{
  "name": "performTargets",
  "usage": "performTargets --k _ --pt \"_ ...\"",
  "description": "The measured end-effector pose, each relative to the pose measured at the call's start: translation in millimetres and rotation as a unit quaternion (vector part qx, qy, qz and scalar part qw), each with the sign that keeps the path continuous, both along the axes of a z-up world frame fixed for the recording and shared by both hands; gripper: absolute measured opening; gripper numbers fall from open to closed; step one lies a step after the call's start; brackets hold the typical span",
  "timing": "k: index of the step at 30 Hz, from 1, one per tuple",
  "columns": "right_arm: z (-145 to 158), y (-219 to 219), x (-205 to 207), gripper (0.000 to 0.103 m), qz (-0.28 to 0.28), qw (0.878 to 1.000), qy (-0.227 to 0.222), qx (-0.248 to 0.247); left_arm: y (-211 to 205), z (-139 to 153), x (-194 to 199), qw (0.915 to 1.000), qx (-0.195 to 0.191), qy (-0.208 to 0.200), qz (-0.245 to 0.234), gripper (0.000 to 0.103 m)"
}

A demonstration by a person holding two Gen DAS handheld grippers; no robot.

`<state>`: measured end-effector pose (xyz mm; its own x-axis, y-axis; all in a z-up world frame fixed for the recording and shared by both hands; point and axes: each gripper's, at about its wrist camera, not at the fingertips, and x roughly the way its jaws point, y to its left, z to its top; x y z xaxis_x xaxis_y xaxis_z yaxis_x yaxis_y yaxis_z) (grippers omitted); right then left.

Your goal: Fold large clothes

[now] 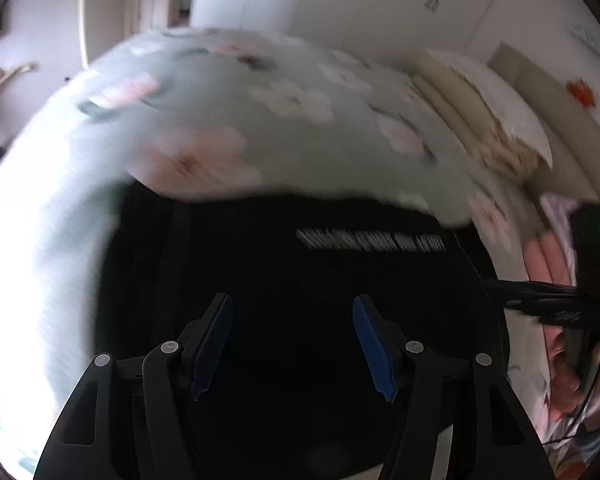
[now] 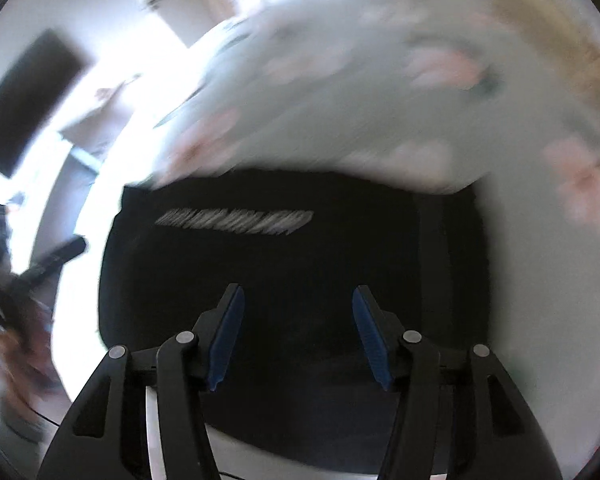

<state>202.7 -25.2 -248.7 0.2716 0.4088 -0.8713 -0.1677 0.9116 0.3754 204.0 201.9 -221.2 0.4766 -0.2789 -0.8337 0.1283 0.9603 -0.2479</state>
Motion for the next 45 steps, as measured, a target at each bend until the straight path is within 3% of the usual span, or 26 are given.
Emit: performTargets --k 2,3,5,7,11,14,16,19,23,25,27,29,35,39,45 --pt "-25 22 -4 0.058 0.014 0.999 0.016 -0.039 -19 -40 -3 0.9988 0.035 0.034 -0.001 0.064" --pt "-46 40 -7 0.061 0.036 0.995 0.014 -0.089 -24 -61 -3 0.9978 0.054 0.038 0.009 0.065" --pt "-75 56 -10 0.064 0.048 0.990 0.016 -0.135 -28 -80 -5 0.9973 0.069 0.016 0.021 0.067" --pt "-84 60 -11 0.064 0.036 0.988 0.007 -0.148 -27 -82 -3 0.9968 0.072 0.013 0.031 0.069" --pt "-86 57 -10 0.064 0.032 0.989 0.008 -0.142 -33 -77 6 0.9954 0.086 0.024 0.032 0.070" --pt "-70 55 -5 0.064 0.048 0.990 0.024 -0.133 -33 -47 11 0.9979 0.062 0.008 0.016 0.069" --pt "-37 42 1 0.064 0.037 0.994 -0.007 -0.102 -34 -21 22 0.9986 0.050 -0.014 0.011 0.069" --pt "-12 26 25 0.064 -0.006 0.993 -0.048 -0.108 -32 -22 52 0.9989 0.042 0.003 0.022 0.069" --pt "-59 21 70 0.065 -0.035 0.990 0.006 -0.137 -16 -69 86 0.9969 0.015 0.061 0.049 0.073" --pt "-101 9 83 0.067 -0.035 0.992 0.064 -0.103 -10 -80 93 0.9957 0.008 0.070 0.059 0.076" --pt "-106 3 85 0.068 -0.045 0.994 0.056 -0.085 -16 -89 97 0.9950 0.017 0.073 0.067 0.079" --pt "-104 5 82 0.068 -0.044 0.993 0.050 -0.093 -22 -93 95 0.9952 0.029 0.068 0.063 0.081" --pt "-98 -6 75 0.069 -0.045 0.994 0.027 -0.093 -14 -78 78 0.9970 0.009 0.054 0.054 0.081" --pt "-58 -12 40 0.074 -0.041 0.992 -0.010 -0.123 -12 -55 37 0.9985 0.027 0.032 0.036 0.081" --pt "-15 -3 -18 0.074 -0.021 0.984 -0.059 -0.169 0 -40 -23 0.9984 0.026 0.037 0.032 0.081"
